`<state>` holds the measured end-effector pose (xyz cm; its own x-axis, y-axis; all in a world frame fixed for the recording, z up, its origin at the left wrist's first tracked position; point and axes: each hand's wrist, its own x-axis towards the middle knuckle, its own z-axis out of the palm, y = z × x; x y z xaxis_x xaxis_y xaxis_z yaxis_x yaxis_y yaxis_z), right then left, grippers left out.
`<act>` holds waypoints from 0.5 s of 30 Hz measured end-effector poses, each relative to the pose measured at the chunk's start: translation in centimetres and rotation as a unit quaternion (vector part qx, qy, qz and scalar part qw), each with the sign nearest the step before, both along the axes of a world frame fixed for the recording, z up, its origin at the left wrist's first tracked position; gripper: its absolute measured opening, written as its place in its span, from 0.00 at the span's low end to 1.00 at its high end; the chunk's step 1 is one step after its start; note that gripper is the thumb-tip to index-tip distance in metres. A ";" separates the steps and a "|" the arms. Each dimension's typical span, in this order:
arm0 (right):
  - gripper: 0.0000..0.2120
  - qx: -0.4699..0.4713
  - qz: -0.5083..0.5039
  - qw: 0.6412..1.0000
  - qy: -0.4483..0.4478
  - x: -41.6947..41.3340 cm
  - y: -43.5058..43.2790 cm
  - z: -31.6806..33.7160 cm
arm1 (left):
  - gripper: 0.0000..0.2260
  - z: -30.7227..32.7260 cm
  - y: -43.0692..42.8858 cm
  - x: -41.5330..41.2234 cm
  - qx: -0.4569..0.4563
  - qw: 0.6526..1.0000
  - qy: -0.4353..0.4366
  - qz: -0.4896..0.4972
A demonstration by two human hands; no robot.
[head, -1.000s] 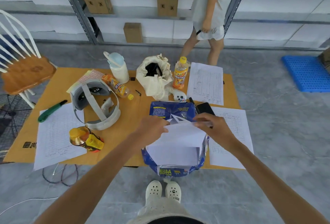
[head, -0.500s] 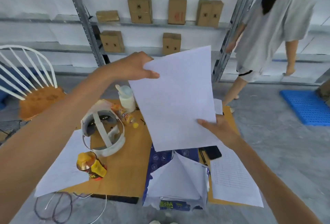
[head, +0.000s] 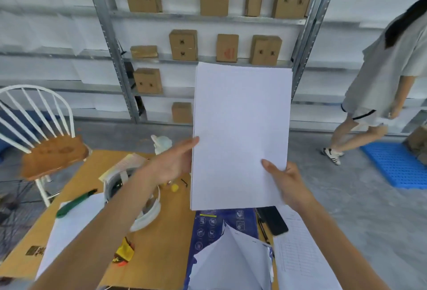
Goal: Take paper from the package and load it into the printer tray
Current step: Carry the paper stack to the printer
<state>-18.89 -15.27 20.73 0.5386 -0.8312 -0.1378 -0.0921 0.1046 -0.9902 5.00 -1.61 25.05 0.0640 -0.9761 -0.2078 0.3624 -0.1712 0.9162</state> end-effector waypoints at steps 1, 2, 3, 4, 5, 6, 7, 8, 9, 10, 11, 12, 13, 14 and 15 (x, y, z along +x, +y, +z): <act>0.08 0.001 -0.005 1.000 0.000 0.3 0.0 0.2 | 0.19 -0.4 0.0 -1.3 0.013 0.999 0.016 0.025; 0.08 0.001 -0.006 1.000 0.001 0.6 -0.1 0.3 | 0.13 -0.7 -0.3 -2.3 0.026 0.997 0.018 0.063; 0.07 0.002 -0.008 1.000 -0.002 0.8 -0.1 0.3 | 0.10 -0.8 -0.6 -3.1 0.038 0.994 0.009 0.100; 0.06 0.005 -0.013 1.000 -0.002 1.0 -0.1 0.5 | 0.09 -0.9 -0.9 -3.5 0.050 0.990 -0.010 0.130; 0.06 0.004 -0.019 1.000 0.001 1.1 0.0 0.5 | 0.11 -1.0 -1.1 -3.6 0.062 0.986 -0.028 0.153; 0.08 0.000 -0.024 1.000 0.004 1.3 0.0 0.5 | 0.13 -1.1 -1.3 -3.6 0.072 0.982 -0.043 0.168; 0.09 -0.004 -0.026 1.000 0.007 1.4 0.0 0.4 | 0.15 -1.3 -1.3 -3.4 0.083 0.979 -0.054 0.180; 0.09 -0.006 -0.026 1.000 0.008 1.5 0.2 0.5 | 0.16 -1.4 -1.2 -3.2 0.090 0.977 -0.062 0.185; 0.08 -0.007 -0.028 1.000 0.008 1.7 0.4 0.7 | 0.16 -1.4 -1.1 -2.9 0.095 0.976 -0.067 0.186; 0.06 -0.010 -0.026 1.000 0.008 1.7 0.6 0.8 | 0.15 -1.4 -0.9 -2.7 0.097 0.976 -0.068 0.182; 0.05 -0.011 -0.025 1.000 0.007 1.8 0.7 0.8 | 0.14 -1.5 -0.6 -2.4 0.098 0.977 -0.064 0.178; 0.04 -0.013 -0.023 1.000 0.007 2.0 1.0 1.0 | 0.11 -1.5 -0.3 -2.2 0.098 0.978 -0.060 0.175; 0.04 -0.015 -0.017 1.000 0.010 2.3 1.3 1.0 | 0.09 -1.6 0.2 -2.0 0.094 0.979 -0.053 0.173; 0.05 -0.017 -0.009 1.000 0.012 2.6 1.4 0.9 | 0.08 -1.8 0.6 -1.7 0.090 0.980 -0.050 0.173; 0.07 -0.017 0.000 1.000 0.013 3.0 1.5 0.9 | 0.09 -2.1 1.0 -1.5 0.085 0.979 -0.051 0.178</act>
<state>-15.88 -13.75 21.60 0.5348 -0.8359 -0.1236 -0.1174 0.0713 -0.9905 3.46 -0.61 22.99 0.4234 -0.8401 -0.3392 0.3344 -0.2030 0.9203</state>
